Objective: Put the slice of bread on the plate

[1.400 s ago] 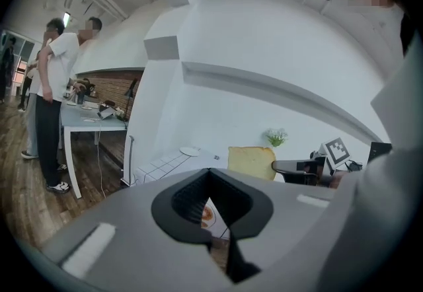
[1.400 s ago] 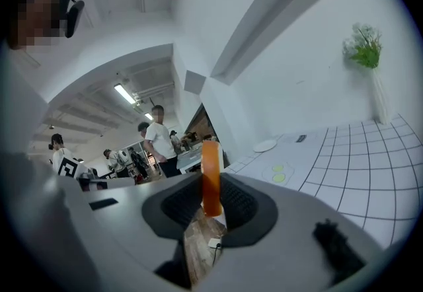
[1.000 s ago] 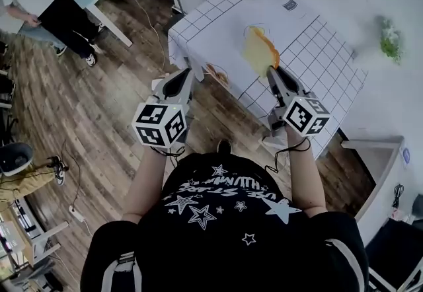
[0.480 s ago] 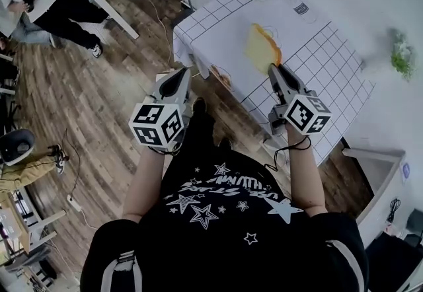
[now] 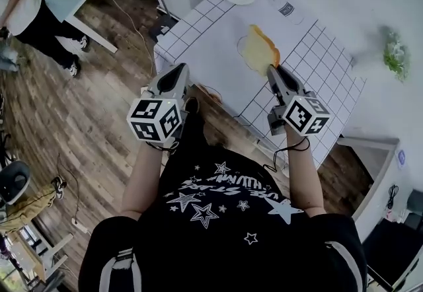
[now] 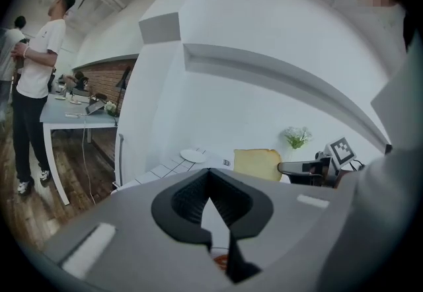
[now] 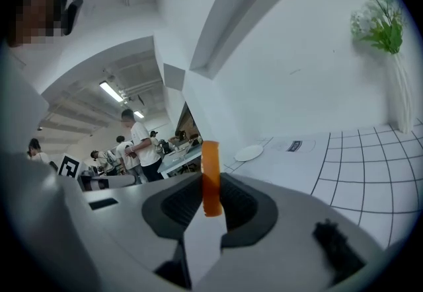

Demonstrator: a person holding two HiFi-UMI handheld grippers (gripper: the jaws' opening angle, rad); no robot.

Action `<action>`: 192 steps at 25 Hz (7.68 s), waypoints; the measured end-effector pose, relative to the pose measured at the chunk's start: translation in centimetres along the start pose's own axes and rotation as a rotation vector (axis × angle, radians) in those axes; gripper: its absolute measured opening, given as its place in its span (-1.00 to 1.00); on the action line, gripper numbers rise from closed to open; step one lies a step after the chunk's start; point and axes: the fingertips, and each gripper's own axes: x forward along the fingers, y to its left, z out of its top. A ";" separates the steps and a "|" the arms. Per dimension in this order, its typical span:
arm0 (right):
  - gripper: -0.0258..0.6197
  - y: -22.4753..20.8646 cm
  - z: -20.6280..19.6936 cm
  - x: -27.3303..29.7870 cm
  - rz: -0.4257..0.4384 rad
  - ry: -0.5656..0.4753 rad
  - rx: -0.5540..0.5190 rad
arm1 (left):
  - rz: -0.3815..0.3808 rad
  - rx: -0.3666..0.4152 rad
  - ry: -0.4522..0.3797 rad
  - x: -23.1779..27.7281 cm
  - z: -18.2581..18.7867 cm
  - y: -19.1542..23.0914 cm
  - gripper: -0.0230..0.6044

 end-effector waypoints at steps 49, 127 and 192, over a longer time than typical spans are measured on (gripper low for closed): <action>-0.65 -12.1 8.2 29.8 -0.527 0.294 -0.828 | -0.348 0.011 0.152 28.3 9.6 16.1 -0.90; -0.69 -8.3 5.5 13.3 -0.497 0.096 -0.704 | -0.287 0.080 0.108 18.0 6.9 4.2 -0.90; -0.88 9.7 -5.2 -20.8 -0.177 -0.054 -0.406 | -0.097 0.018 0.001 -19.7 -5.2 -17.3 -0.90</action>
